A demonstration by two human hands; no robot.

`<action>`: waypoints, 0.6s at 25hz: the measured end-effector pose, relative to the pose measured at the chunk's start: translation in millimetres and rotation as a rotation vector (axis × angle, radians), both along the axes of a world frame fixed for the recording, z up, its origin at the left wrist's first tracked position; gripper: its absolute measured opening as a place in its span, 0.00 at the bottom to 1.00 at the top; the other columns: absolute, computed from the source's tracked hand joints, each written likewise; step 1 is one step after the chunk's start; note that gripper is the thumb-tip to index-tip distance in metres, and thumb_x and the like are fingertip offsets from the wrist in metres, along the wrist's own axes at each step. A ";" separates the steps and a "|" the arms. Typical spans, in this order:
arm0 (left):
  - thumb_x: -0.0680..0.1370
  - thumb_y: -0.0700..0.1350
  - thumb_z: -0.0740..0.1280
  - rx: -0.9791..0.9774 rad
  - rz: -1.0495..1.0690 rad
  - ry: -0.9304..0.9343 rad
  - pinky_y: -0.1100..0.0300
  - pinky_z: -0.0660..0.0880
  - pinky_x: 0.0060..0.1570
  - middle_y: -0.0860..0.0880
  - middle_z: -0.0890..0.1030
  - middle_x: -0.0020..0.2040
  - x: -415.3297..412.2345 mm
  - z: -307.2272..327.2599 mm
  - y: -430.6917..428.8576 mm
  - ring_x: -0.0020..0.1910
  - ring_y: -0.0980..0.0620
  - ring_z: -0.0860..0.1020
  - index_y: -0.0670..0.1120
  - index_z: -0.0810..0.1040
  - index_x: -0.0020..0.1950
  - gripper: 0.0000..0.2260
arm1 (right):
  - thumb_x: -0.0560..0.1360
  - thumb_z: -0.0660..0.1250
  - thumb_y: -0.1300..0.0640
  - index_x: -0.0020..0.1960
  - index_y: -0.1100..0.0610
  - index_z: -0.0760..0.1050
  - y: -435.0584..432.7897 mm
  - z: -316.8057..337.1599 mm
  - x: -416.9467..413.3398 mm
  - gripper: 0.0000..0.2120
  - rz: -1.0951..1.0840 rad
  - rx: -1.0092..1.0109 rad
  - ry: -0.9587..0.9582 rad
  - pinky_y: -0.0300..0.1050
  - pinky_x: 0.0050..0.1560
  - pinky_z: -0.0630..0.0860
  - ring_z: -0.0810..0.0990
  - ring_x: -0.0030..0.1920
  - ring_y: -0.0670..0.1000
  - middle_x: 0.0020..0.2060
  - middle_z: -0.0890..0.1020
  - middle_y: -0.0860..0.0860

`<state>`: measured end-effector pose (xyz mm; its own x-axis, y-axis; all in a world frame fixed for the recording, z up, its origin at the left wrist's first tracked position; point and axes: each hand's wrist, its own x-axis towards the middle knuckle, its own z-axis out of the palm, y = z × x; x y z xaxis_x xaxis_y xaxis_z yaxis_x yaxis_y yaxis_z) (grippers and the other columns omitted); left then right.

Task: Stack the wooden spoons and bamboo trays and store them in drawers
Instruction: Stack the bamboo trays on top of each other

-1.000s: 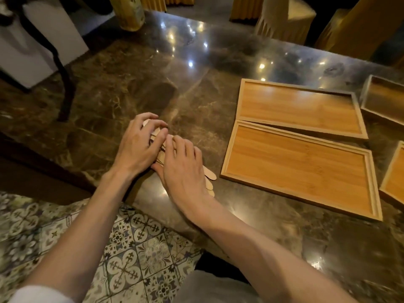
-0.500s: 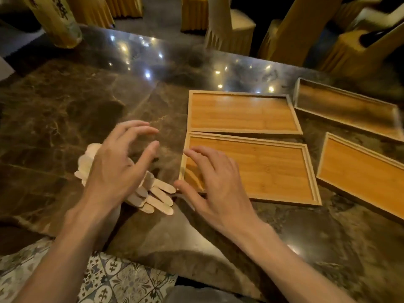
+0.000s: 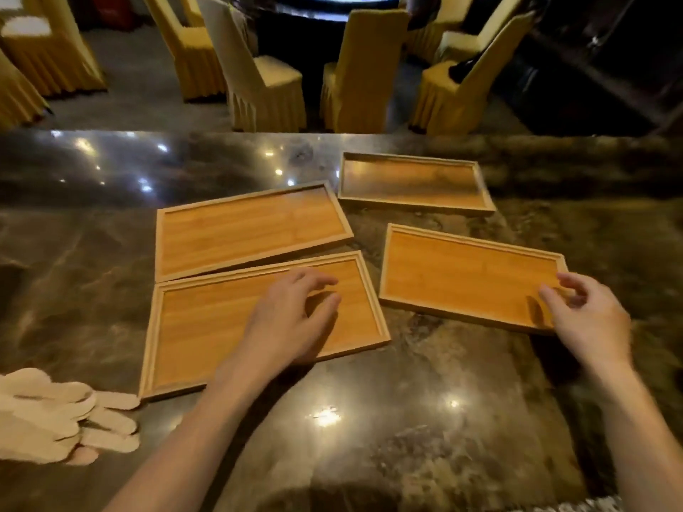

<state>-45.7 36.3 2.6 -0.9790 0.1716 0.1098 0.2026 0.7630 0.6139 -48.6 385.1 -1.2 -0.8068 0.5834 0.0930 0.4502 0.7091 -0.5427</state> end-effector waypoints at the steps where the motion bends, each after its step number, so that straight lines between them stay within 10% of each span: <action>1: 0.77 0.55 0.60 -0.041 0.005 0.016 0.58 0.67 0.57 0.53 0.74 0.63 -13.6 0.0 19.5 0.61 0.55 0.69 0.53 0.75 0.62 0.15 | 0.73 0.67 0.47 0.60 0.55 0.75 10.1 1.4 1.2 0.19 -0.037 0.011 -0.002 0.56 0.54 0.73 0.76 0.56 0.58 0.59 0.77 0.58; 11: 0.77 0.54 0.56 -0.304 0.125 -0.095 0.46 0.43 0.72 0.43 0.70 0.68 -70.4 -17.2 119.1 0.69 0.45 0.62 0.43 0.67 0.69 0.24 | 0.76 0.64 0.49 0.60 0.57 0.77 44.3 -8.4 -10.0 0.18 -0.007 -0.050 -0.063 0.55 0.58 0.72 0.77 0.57 0.57 0.57 0.81 0.56; 15: 0.77 0.47 0.57 -0.237 0.205 -0.072 0.49 0.59 0.66 0.41 0.74 0.57 -70.6 -12.7 123.3 0.58 0.43 0.68 0.42 0.71 0.64 0.18 | 0.77 0.63 0.53 0.60 0.58 0.77 37.7 -13.2 -13.4 0.15 -0.041 0.026 -0.031 0.51 0.54 0.73 0.78 0.55 0.58 0.54 0.82 0.56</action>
